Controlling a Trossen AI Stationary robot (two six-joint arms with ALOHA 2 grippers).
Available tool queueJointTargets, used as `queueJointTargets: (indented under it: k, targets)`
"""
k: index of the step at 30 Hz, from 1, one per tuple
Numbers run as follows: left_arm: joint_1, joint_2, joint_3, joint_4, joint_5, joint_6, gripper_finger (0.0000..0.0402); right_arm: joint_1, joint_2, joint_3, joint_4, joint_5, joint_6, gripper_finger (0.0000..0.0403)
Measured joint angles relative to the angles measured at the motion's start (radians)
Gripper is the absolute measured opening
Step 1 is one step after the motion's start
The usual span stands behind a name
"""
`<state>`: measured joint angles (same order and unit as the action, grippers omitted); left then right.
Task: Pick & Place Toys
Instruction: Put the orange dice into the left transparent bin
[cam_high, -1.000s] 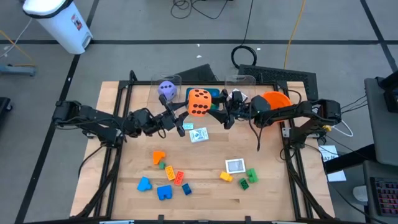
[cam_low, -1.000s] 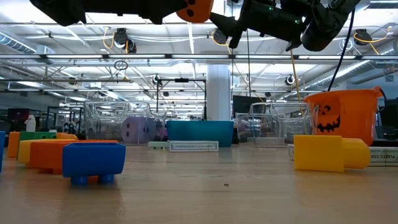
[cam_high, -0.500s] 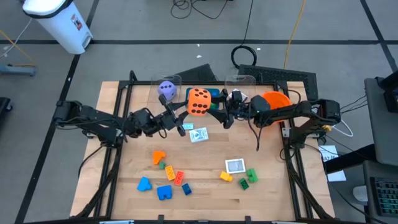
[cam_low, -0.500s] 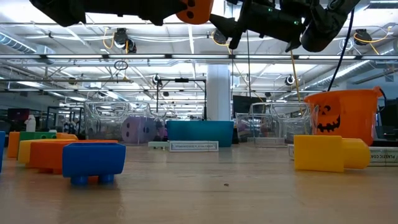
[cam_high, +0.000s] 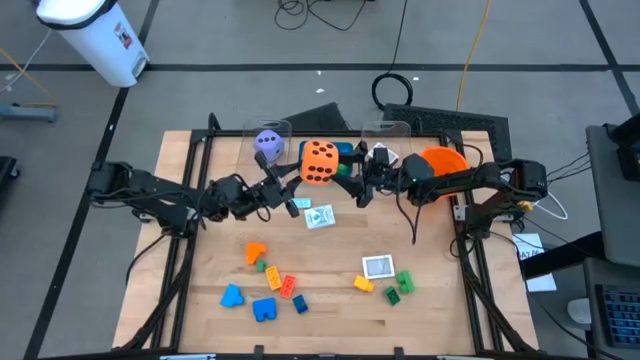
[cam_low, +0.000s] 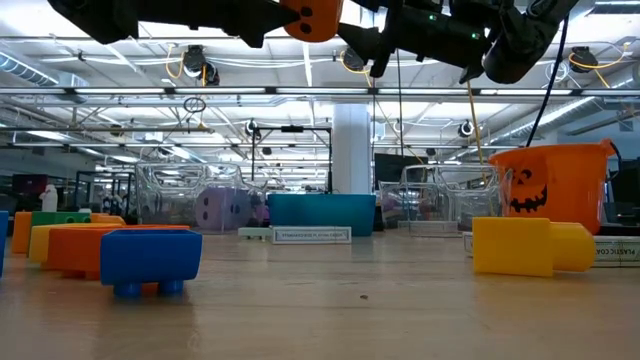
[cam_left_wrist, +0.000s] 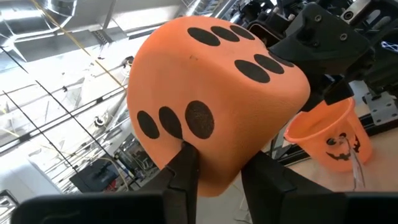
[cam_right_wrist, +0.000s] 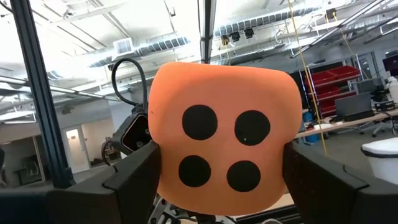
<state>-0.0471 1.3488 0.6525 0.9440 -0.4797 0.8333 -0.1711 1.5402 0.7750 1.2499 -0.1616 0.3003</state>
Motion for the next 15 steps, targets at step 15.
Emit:
queueJointTargets:
  k: [15]
  targets:
    - [-0.022, -0.031, 0.0, 0.004, -0.008, -0.004, 0.0079, 0.002, -0.041, 0.0, -0.02, -0.049, -0.03, 0.0359]
